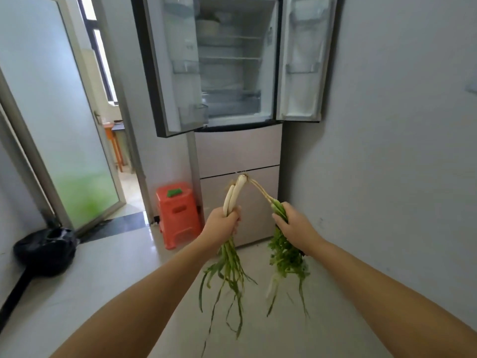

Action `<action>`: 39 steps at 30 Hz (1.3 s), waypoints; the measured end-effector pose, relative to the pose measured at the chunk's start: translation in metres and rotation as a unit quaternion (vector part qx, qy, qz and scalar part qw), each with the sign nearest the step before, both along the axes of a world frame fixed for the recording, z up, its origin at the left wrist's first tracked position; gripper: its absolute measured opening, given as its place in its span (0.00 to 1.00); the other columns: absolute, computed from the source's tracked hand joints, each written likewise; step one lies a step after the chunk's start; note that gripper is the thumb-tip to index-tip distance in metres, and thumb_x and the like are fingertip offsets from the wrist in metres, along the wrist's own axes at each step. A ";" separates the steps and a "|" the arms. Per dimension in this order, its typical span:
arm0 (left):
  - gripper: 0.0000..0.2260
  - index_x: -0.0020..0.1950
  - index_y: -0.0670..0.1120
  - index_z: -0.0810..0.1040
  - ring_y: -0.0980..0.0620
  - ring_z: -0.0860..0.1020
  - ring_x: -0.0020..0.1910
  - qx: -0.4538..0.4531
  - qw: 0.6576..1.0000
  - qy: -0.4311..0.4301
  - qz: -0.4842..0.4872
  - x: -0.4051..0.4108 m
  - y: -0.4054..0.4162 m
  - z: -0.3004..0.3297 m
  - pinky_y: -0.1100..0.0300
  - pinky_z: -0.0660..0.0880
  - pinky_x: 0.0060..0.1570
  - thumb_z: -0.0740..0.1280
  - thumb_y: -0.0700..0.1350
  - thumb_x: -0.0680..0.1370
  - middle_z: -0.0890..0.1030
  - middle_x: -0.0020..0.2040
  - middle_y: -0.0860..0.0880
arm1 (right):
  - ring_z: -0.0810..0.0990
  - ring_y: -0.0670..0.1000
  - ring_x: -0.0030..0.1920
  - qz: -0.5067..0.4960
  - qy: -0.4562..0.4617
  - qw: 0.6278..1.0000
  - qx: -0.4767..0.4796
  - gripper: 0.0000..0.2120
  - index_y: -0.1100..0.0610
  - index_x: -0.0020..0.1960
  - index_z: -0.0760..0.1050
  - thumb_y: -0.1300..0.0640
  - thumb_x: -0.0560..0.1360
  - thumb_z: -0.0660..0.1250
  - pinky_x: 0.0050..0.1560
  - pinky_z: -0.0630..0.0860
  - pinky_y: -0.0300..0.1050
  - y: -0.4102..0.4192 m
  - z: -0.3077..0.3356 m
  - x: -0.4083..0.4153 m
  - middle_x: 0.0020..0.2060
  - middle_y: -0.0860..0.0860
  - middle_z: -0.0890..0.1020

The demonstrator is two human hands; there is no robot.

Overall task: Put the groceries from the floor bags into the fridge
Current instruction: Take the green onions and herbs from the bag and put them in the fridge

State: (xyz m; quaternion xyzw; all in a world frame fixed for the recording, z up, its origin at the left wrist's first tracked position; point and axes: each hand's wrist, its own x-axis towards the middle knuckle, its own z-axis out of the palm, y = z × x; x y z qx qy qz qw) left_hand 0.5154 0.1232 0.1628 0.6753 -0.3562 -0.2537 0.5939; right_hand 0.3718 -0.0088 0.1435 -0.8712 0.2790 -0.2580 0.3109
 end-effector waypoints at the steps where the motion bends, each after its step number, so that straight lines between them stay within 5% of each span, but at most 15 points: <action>1: 0.09 0.42 0.42 0.73 0.54 0.68 0.27 -0.002 1.000 -0.005 0.001 0.017 -0.025 0.002 0.62 0.71 0.32 0.61 0.45 0.80 0.70 0.30 0.50 | 0.71 0.50 0.33 -0.004 -0.001 1.000 -0.006 0.07 0.54 0.46 0.67 0.52 0.81 0.58 0.34 0.68 0.46 -0.023 0.004 0.015 0.33 0.52 0.72; 9: 0.12 0.37 0.44 0.72 0.53 0.69 0.27 -0.017 1.000 -0.020 -0.004 0.141 -0.220 0.059 0.60 0.72 0.34 0.62 0.44 0.80 0.71 0.29 0.49 | 0.68 0.48 0.28 -0.050 -0.017 0.998 -0.024 0.11 0.46 0.40 0.63 0.53 0.81 0.58 0.28 0.63 0.38 -0.202 0.063 0.118 0.30 0.49 0.70; 18: 0.12 0.37 0.43 0.73 0.53 0.68 0.26 -0.005 0.999 -0.024 -0.021 0.248 -0.404 0.063 0.61 0.72 0.33 0.62 0.44 0.80 0.70 0.28 0.48 | 0.72 0.50 0.35 -0.050 -0.035 0.997 -0.055 0.09 0.59 0.48 0.68 0.53 0.81 0.59 0.33 0.67 0.42 -0.399 0.083 0.234 0.36 0.53 0.74; 25: 0.09 0.39 0.43 0.75 0.53 0.69 0.28 -0.041 0.998 -0.002 0.042 0.343 -0.547 0.089 0.58 0.72 0.35 0.63 0.42 0.79 0.71 0.29 0.49 | 0.72 0.50 0.35 0.021 -0.058 0.995 -0.084 0.07 0.56 0.46 0.68 0.54 0.81 0.59 0.31 0.66 0.38 -0.561 0.130 0.343 0.35 0.51 0.73; 33: 0.10 0.40 0.42 0.73 0.53 0.67 0.26 -0.034 0.993 0.053 0.102 0.447 -0.655 0.090 0.65 0.70 0.24 0.63 0.44 0.80 0.69 0.29 0.48 | 0.69 0.47 0.32 0.071 -0.108 0.984 -0.124 0.07 0.56 0.45 0.66 0.54 0.81 0.58 0.30 0.65 0.38 -0.676 0.197 0.483 0.33 0.49 0.71; 39: 0.04 0.45 0.42 0.73 0.54 0.64 0.23 -0.075 0.985 0.151 0.033 0.515 -0.738 0.088 0.61 0.72 0.31 0.66 0.42 0.77 0.65 0.25 0.51 | 0.71 0.46 0.35 0.102 -0.188 0.970 -0.114 0.07 0.58 0.51 0.70 0.54 0.81 0.58 0.37 0.70 0.42 -0.735 0.232 0.564 0.36 0.49 0.72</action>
